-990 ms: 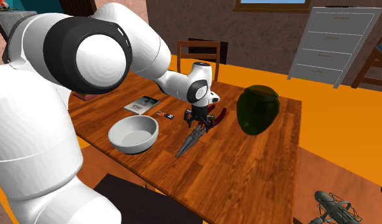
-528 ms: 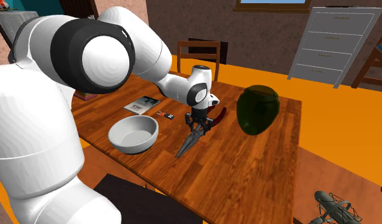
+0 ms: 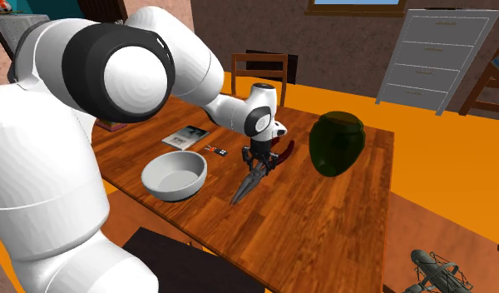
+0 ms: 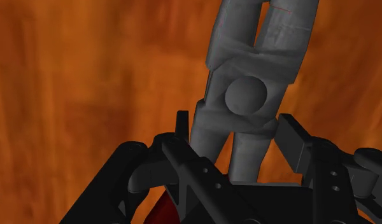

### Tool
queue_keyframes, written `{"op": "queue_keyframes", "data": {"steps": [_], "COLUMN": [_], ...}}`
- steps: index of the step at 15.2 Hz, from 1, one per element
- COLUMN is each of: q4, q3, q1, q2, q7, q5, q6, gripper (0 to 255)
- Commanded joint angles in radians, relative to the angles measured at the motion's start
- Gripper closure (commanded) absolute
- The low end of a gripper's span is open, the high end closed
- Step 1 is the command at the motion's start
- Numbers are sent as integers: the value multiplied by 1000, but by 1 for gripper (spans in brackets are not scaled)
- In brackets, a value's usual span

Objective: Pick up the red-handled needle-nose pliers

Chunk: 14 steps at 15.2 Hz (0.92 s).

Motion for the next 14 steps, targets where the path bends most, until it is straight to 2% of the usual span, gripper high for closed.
{"op": "queue_keyframes", "data": {"steps": [1,14], "q4": [4,70], "q3": [-1,-5], "q1": [1,3], "q2": [-17,-106], "q7": [3,22], "q5": [-5,-29], "q6": [-20,-173], "gripper": [255,255]}}
